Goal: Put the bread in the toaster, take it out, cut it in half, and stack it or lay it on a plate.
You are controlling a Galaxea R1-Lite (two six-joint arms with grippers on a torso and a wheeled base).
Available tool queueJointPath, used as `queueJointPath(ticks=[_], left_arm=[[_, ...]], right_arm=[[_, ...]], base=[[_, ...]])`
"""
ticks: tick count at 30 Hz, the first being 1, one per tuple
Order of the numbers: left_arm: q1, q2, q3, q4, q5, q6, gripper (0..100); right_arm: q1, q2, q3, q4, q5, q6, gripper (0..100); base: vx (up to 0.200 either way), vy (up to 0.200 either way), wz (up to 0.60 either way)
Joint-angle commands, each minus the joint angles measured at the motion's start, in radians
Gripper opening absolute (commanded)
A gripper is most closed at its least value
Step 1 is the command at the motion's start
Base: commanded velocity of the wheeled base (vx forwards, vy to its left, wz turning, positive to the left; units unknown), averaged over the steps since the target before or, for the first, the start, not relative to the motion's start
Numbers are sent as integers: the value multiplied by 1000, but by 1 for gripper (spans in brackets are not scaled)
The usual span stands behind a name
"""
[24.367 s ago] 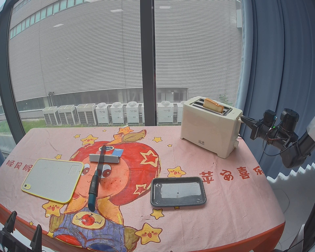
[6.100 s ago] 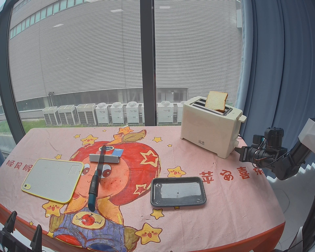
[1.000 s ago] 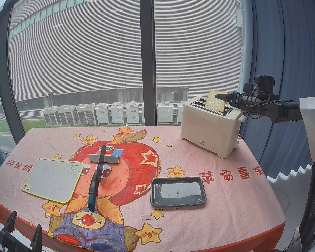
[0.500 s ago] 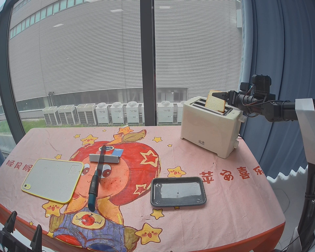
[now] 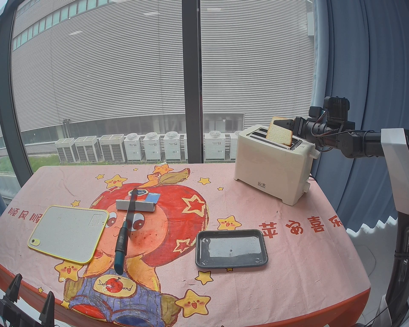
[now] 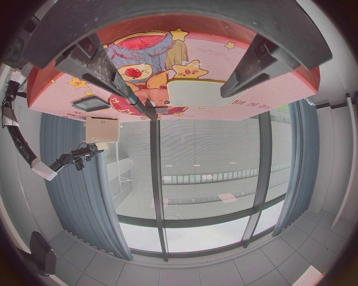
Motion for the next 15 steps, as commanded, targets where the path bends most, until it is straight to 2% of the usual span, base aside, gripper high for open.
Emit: queueJointPath(ticks=[1,15], left_arm=[[0,0,16,0,0,0,100],[0,0,16,0,0,0,100]], right_arm=[[-5,1,1,1,0,0,0],[-2,-12,17,0,0,-3,0]], base=[[0,0,0],[0,0,0]])
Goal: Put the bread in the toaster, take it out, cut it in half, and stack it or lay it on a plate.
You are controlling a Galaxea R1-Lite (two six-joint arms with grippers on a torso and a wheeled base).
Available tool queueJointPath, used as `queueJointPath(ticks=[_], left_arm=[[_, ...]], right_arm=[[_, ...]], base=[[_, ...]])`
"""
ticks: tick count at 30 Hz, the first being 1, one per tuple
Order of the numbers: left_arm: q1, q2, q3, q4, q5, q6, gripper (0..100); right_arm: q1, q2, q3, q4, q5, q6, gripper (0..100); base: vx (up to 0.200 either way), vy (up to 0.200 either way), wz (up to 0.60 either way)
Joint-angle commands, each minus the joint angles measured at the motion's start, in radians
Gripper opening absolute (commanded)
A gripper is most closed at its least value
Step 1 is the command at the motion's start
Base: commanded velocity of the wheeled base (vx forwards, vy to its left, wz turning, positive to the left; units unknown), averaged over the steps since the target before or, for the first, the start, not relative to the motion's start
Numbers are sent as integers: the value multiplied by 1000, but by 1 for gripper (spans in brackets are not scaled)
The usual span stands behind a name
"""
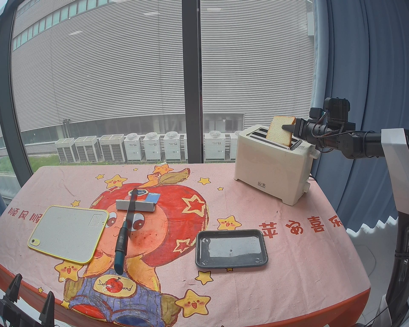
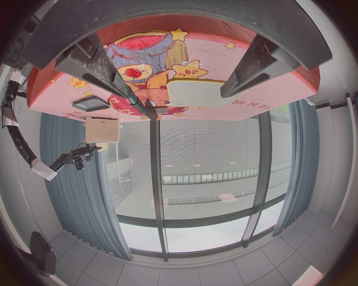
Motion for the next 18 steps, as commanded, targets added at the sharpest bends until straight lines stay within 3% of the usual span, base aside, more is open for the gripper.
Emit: queueJointPath(ticks=[1,9,18], left_arm=[[0,0,16,0,0,0,100],[0,0,16,0,0,0,100],[0,0,16,0,0,0,100]], right_arm=[[2,-11,3,-1,1,-1,0],[3,-48,11,-1,-1,-7,0],[5,-175,155,-16,-1,-18,0]], base=[[0,0,0],[0,0,0],[0,0,0]])
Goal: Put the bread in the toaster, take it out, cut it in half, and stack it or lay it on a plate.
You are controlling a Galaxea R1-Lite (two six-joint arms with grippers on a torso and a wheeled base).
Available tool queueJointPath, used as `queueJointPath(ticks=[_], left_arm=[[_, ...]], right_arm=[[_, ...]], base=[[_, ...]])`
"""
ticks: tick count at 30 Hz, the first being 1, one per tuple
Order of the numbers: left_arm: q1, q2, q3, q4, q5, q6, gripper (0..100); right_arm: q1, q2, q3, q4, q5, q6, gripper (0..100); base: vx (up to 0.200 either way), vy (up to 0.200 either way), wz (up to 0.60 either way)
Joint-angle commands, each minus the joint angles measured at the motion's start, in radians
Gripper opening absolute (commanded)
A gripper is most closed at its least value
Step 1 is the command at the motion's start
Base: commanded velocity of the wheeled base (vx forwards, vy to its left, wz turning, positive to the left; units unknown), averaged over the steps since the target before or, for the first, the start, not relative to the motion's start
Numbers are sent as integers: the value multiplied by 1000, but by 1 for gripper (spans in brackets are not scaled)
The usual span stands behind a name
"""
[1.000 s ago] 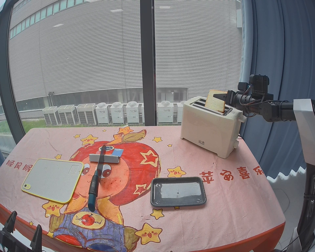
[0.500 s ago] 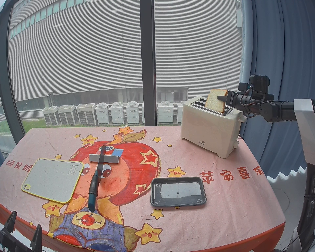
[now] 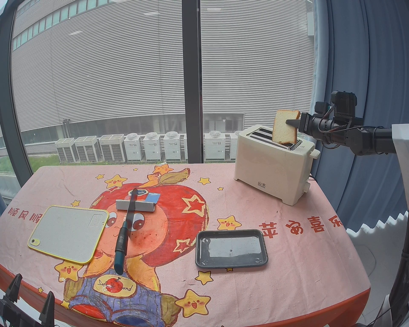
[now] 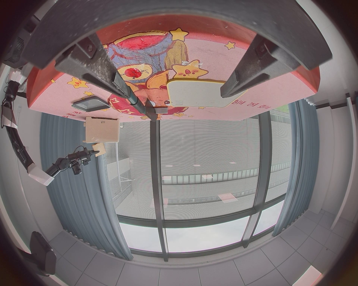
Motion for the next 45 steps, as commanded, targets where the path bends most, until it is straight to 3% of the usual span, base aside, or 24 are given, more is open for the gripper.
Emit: queueJointPath(ticks=[1,4,5,9,16,33,45], left_arm=[[0,0,16,0,0,0,100],[0,0,16,0,0,0,100],[0,0,16,0,0,0,100],[0,0,16,0,0,0,100],[0,0,16,0,0,0,100],[0,0,16,0,0,0,100],[0,0,16,0,0,0,100]], right_arm=[[4,-86,89,-42,1,-11,0],[4,-109,132,-107,1,-14,0],[4,-131,189,-197,1,-11,0],[6,-146,283,-340,-7,-8,0],[4,-206,402,-432,-7,-12,0],[18,-493,921,-793,-4,-18,0],[24,-649,1070,-843,-3,-18,0]], base=[[0,0,0],[0,0,0],[0,0,0],[0,0,0],[0,0,0],[0,0,0],[0,0,0]])
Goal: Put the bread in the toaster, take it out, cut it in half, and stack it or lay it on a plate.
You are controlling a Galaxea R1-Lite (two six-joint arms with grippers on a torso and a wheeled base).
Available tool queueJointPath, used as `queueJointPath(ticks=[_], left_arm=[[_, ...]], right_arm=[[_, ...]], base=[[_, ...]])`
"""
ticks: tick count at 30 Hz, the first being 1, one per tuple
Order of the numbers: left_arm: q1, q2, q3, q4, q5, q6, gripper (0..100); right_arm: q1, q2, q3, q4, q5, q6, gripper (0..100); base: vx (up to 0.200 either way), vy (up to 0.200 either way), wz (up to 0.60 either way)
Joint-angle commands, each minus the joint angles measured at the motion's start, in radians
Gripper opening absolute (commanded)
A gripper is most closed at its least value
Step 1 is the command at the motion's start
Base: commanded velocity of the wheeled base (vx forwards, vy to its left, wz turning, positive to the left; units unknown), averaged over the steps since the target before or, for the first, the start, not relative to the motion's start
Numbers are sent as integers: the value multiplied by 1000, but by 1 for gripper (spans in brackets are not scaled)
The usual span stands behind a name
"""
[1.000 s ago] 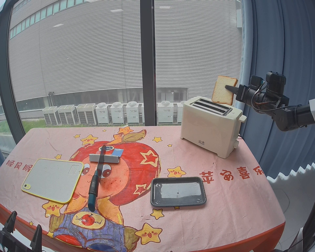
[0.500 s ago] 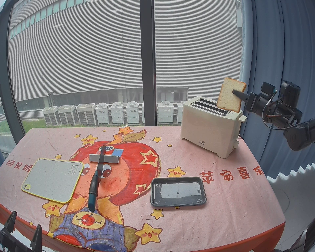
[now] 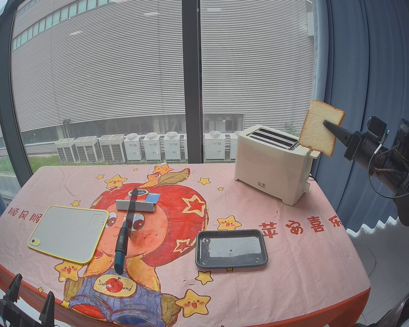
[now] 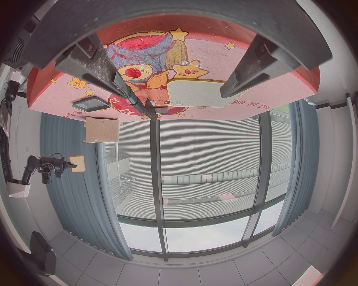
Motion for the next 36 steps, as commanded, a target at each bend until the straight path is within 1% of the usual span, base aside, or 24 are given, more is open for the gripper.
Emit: queueJointPath(ticks=[1,4,5,7,8,9,11,14,18,20,23,24,25,28,29,30,31,32,36], left_arm=[[0,0,16,0,0,0,100],[0,0,16,0,0,0,100],[0,0,16,0,0,0,100],[0,0,16,0,0,0,100],[0,0,16,0,0,0,100],[0,0,16,0,0,0,100],[0,0,16,0,0,0,100],[0,0,16,0,0,0,100],[0,0,16,0,0,0,100],[0,0,16,0,0,0,100],[0,0,16,0,0,0,100],[0,0,16,0,0,0,100],[0,0,16,0,0,0,100],[0,0,16,0,0,0,100],[0,0,16,0,0,0,100],[-1,0,16,0,3,8,100],[-1,0,16,0,3,8,100],[-1,0,18,0,6,5,100],[-1,0,18,2,6,-3,100]], right_arm=[[1,-102,71,-5,0,1,0],[-3,-135,99,-5,-1,1,0],[-8,-177,140,-5,0,1,0],[-9,-217,177,-5,2,2,0],[-9,-217,177,-5,2,2,0],[-12,-266,223,-5,2,4,0],[-18,-316,263,-5,4,11,0],[-25,-368,292,2,5,13,0],[-26,-385,312,-2,-1,-9,0],[-28,-386,324,-2,0,-36,0],[-34,-386,346,-2,-1,-101,0],[-35,-386,347,-2,-1,-104,0],[-46,-386,359,-2,-1,-144,0],[-81,-381,363,-1,0,-179,0],[-84,-381,363,1,0,-184,0],[-89,-378,363,2,0,-205,0],[-89,-378,363,2,0,-205,0],[-91,-374,367,7,0,-231,0],[-91,-374,375,8,-1,-266,0]], base=[[0,0,0],[0,0,0],[0,0,0],[0,0,0],[0,0,0],[0,0,0],[0,0,0],[0,0,0],[0,0,0],[0,0,0],[0,0,0],[0,0,0],[0,0,0],[0,0,0],[0,0,0],[0,0,0],[0,0,0],[0,0,0],[0,0,0]])
